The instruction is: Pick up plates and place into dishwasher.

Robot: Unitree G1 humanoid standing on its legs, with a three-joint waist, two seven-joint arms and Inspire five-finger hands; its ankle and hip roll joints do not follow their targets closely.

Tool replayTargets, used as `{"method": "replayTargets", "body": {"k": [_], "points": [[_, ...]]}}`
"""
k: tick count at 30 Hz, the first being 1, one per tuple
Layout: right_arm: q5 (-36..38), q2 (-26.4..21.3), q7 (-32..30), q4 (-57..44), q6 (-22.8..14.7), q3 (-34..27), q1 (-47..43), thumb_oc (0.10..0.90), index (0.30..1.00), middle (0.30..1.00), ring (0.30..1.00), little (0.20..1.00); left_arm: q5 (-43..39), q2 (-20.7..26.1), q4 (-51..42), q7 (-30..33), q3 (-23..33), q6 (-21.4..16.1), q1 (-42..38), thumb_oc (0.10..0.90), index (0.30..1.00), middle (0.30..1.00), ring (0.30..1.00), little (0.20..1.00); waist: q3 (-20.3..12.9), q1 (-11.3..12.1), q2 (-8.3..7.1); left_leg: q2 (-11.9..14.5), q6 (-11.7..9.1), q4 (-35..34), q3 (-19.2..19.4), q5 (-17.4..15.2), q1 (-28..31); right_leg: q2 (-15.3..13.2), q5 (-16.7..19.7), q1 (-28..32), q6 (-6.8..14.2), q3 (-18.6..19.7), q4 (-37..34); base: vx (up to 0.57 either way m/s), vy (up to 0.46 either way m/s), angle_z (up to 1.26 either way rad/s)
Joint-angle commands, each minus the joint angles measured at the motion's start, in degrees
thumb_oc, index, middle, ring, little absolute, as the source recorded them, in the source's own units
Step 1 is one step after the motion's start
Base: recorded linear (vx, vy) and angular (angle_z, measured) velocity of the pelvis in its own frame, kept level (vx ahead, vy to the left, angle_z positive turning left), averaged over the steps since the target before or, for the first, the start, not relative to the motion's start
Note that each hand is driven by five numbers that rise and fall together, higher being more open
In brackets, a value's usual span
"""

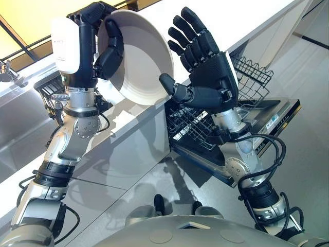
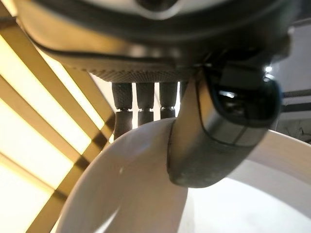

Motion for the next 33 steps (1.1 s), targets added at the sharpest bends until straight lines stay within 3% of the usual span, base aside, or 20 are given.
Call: {"method": "replayTargets", "body": {"k": [1,4,9,14,15,16,17,25,33], "points": [[1.2,4.1,-1.4,-4.1,-2.6,0.3,-5.3,0.800,0.900,0.900,0.900,0.900,1.2,-0.2,4.7,8.0,0.4,-0.3,-8.5,0.100,0.300,0.300,0.300,0.200,-5.9,0.0,-0.79,-2.5,0.0,0.5,-0.6,-8.3,2.7,4.7,-4.4,-4.6,-0.5,0.6,5.7,0.00,0.000,0.00],[0.1,4.4,-2.6,-3.7,-1.9,0.5,-4.4,0.800,0.900,0.900,0.900,0.900,1.5,-1.4,5.9,10.1,0.1,-1.8,-7.5,0.100,0.300,0.300,0.300,0.200,-5.9,-0.2,-0.91,-2.5,0.0,0.7,-0.5,-7.9,2.4,4.8,-3.9,-4.8,-0.6,1.0,5.5,0.01,-0.004,-0.01],[-2.7,4.6,-5.6,-1.0,1.2,0.5,-1.9,0.800,0.900,0.900,0.900,0.900,2.7,-4.2,5.1,14.1,0.6,-7.5,-4.2,0.100,0.300,0.300,0.300,0.200,-5.9,-0.3,-1.15,-2.5,0.1,0.5,-0.8,-8.3,2.9,5.0,-4.2,-4.3,-0.6,1.6,5.2,0.02,-0.007,-0.05],[-6.2,4.8,-11.1,0.7,1.3,0.5,0.9,0.800,0.900,0.900,0.900,0.900,2.2,-7.2,0.0,14.5,0.7,-10.9,-1.5,0.100,0.300,0.300,0.300,0.200,-5.7,-0.2,-1.36,-2.3,0.1,0.5,-1.0,-8.3,3.0,5.1,-4.3,-4.1,-0.7,1.4,5.1,0.00,0.000,0.00],[-6.1,4.9,-11.6,1.0,1.0,0.4,1.3,0.627,0.752,0.752,0.752,0.727,2.1,-7.8,-0.9,14.0,0.5,-11.1,-1.1,0.100,0.300,0.300,0.300,0.200,-5.6,-0.2,-1.38,-2.2,0.1,0.4,-1.1,-8.4,3.1,5.1,-4.4,-4.0,-0.7,1.3,5.1,0.00,0.000,0.00],[-6.6,5.1,-13.2,1.0,0.6,0.6,1.7,0.174,0.364,0.364,0.364,0.274,1.3,-8.4,-2.2,12.9,0.0,-11.9,-0.5,0.100,0.300,0.300,0.300,0.200,-5.4,-0.2,-1.40,-2.3,0.1,0.4,-1.2,-8.4,3.2,5.1,-4.3,-4.0,-0.6,1.2,5.1,0.00,0.000,0.00],[-6.8,5.1,-14.3,1.0,0.3,0.6,2.1,0.100,0.300,0.300,0.300,0.200,1.7,-9.2,-3.2,12.0,-0.5,-12.4,0.1,0.100,0.300,0.300,0.300,0.200,-5.2,-0.1,-1.41,-2.3,0.1,0.5,-1.2,-8.4,3.2,5.1,-4.3,-3.9,-0.6,1.2,5.1,0.00,0.000,0.00],[-9.1,4.6,-19.2,2.4,-3.2,0.7,3.8,0.100,0.300,0.300,0.300,0.200,1.1,-11.7,-7.6,7.8,-5.2,-16.7,2.4,0.100,0.300,0.300,0.300,0.200,-4.1,-0.1,-1.32,-2.5,0.3,0.4,-1.6,-8.5,3.3,5.2,-4.4,-3.7,-0.5,1.0,5.2,0.00,0.000,0.00],[-9.1,4.4,-23.3,4.0,-6.6,-0.3,4.5,0.100,0.300,0.300,0.300,0.200,-4.6,-12.6,-10.4,0.7,-8.1,-18.3,3.4,0.100,0.300,0.300,0.300,0.200,-3.4,-0.1,-1.17,-2.4,0.3,0.2,-1.6,-8.5,3.4,5.2,-4.0,-3.8,-0.3,0.9,5.0,0.00,0.000,0.00]]}}
